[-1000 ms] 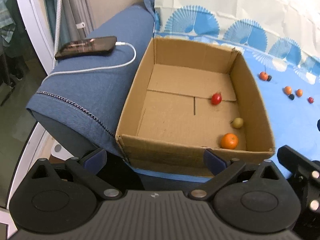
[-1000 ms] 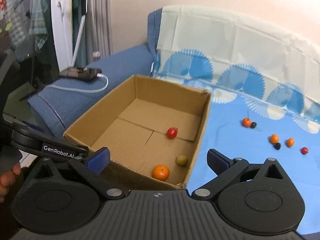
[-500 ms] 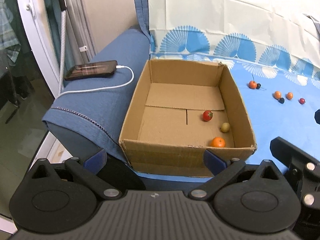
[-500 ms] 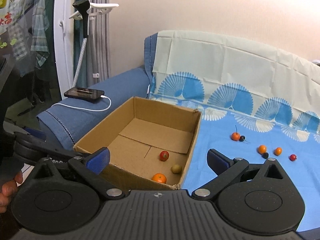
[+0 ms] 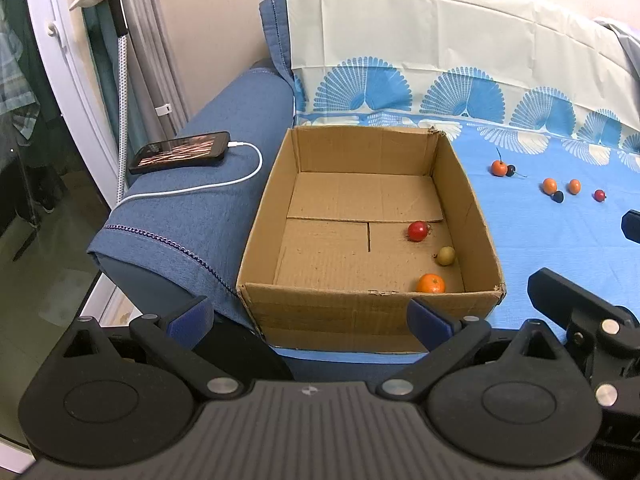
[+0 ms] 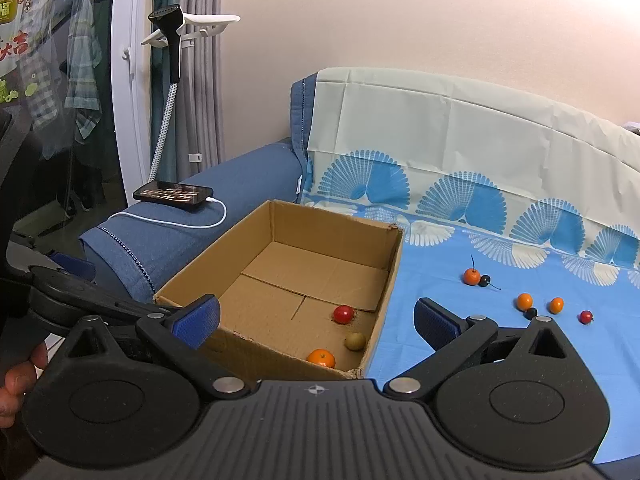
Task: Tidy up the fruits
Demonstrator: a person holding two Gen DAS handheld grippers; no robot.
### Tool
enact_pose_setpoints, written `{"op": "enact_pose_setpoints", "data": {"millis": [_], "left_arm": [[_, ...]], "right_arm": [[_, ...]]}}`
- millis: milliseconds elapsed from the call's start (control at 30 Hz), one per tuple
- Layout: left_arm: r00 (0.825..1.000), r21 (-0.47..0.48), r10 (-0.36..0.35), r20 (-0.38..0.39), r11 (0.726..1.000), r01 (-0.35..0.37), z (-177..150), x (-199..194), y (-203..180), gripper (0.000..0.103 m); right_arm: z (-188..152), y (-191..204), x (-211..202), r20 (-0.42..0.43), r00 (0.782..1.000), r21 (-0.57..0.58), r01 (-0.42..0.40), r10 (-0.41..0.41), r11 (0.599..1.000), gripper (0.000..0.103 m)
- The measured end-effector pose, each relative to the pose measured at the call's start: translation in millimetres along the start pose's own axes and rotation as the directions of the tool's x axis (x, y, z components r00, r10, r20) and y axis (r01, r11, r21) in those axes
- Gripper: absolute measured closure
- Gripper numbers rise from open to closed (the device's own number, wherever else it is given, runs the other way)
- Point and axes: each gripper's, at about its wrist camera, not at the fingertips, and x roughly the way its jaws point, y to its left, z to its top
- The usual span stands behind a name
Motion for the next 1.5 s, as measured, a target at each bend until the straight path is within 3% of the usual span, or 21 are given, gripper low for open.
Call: {"op": "enact_pose_setpoints", "data": {"millis": [967, 1300, 1500], "left_arm": [[0.999, 0.040, 0.018, -0.051, 0.999, -0.016, 4, 24, -9, 0.000], [0.997, 0.070, 0.019, -0.081, 0.997, -0.014, 24, 45, -28, 0.000], [0.996, 0.122, -0.022, -0.082, 0.992, 0.032, 45, 57, -58, 0.000]], "right_arm": [[-11, -17, 23, -0.055, 0.998, 0.075, -0.012, 0.016, 0.997, 0.001], [-17, -49, 35, -0.068, 0.997, 0.162, 0.038, -0.027, 0.986, 0.001], [-21, -87, 38, -0.070, 0.993, 0.245, 0.111, -0.096, 0.963, 0.001]]}}
